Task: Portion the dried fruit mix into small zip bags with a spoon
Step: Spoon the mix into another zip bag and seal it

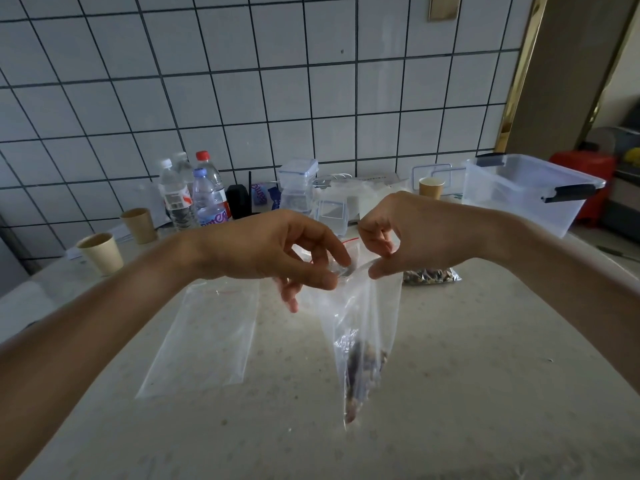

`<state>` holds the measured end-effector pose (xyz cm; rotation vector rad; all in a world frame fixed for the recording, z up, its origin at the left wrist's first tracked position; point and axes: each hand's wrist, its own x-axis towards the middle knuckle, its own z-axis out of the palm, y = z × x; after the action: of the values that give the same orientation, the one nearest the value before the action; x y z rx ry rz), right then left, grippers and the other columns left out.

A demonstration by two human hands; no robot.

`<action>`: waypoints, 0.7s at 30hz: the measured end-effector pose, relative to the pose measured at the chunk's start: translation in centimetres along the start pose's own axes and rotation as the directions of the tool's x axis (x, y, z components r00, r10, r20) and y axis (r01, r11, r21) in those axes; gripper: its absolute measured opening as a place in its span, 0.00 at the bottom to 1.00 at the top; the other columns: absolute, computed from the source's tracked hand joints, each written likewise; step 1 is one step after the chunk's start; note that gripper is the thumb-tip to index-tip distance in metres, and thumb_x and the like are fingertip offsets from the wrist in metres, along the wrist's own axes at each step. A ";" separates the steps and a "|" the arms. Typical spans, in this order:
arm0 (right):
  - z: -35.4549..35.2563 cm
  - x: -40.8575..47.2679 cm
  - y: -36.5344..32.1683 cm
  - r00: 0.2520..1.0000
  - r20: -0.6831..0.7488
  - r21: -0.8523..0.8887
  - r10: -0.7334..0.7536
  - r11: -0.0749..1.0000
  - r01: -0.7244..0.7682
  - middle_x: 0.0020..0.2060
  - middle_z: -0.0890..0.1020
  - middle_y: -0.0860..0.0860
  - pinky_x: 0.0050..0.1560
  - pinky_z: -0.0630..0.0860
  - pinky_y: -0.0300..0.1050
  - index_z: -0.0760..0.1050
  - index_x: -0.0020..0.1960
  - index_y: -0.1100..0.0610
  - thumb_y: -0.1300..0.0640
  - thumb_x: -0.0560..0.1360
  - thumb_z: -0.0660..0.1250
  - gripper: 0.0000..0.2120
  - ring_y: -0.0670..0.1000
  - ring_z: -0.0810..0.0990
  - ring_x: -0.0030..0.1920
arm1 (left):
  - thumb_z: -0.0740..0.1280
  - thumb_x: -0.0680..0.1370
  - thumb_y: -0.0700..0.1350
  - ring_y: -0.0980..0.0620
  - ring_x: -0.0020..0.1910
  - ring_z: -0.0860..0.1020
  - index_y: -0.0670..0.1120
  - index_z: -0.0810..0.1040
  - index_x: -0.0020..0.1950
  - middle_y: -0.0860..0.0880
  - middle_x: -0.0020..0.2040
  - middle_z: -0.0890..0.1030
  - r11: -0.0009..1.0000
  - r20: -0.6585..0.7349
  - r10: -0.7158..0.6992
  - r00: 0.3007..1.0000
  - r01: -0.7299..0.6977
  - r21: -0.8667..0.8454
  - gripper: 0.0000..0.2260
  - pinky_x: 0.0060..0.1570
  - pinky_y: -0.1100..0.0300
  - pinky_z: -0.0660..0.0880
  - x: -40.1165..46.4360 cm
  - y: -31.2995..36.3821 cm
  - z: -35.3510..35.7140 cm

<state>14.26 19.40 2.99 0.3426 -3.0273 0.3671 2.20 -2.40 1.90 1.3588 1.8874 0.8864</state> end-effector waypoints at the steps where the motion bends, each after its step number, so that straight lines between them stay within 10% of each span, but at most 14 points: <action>1: 0.0 0.1 0.0 1.000 -0.006 0.004 -0.003 1.000 0.003 0.36 0.77 0.45 0.47 0.71 0.35 0.73 0.36 0.51 0.53 0.73 0.80 0.16 0.42 0.74 0.44 | 0.78 0.71 0.59 0.52 0.33 0.84 0.61 0.85 0.59 0.51 0.47 0.83 0.999 -0.009 -0.011 1.000 0.011 0.032 0.17 0.41 0.56 0.84 -0.1 0.1 0.1; 8: -0.2 0.2 0.1 0.999 -0.029 0.122 -0.046 0.991 0.049 0.38 0.82 0.45 0.48 0.77 0.41 0.81 0.44 0.50 0.46 0.72 0.79 0.10 0.42 0.80 0.41 | 0.73 0.67 0.66 0.50 0.35 0.86 0.65 0.86 0.46 0.52 0.45 0.84 0.965 -0.208 0.077 0.975 -0.021 0.261 0.11 0.33 0.66 0.79 -0.2 0.5 0.8; 14: -0.1 -0.5 1.4 0.997 0.020 -0.029 0.070 0.997 -0.070 0.47 0.78 0.30 0.48 0.68 0.19 0.83 0.56 0.48 0.32 0.69 0.75 0.24 0.28 0.76 0.47 | 0.74 0.73 0.62 0.52 0.46 0.87 0.55 0.82 0.47 0.57 0.50 0.84 0.953 -0.293 0.152 0.944 -0.061 0.298 0.12 0.48 0.55 0.84 -1.4 -0.8 0.1; 21: 1.0 -0.4 1.6 0.981 -0.192 0.093 -0.040 0.994 0.058 0.44 0.87 0.40 0.47 0.71 0.25 0.86 0.50 0.50 0.50 0.74 0.78 0.06 0.35 0.81 0.47 | 0.72 0.73 0.53 0.49 0.49 0.88 0.41 0.77 0.47 0.50 0.52 0.88 0.987 -0.496 0.157 0.854 -0.150 0.054 0.16 0.48 0.60 0.84 -1.1 -4.3 1.0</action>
<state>14.25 20.73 1.58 0.3652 -2.8156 0.5147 1.01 -4.29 -2.02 1.3962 2.1825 1.4221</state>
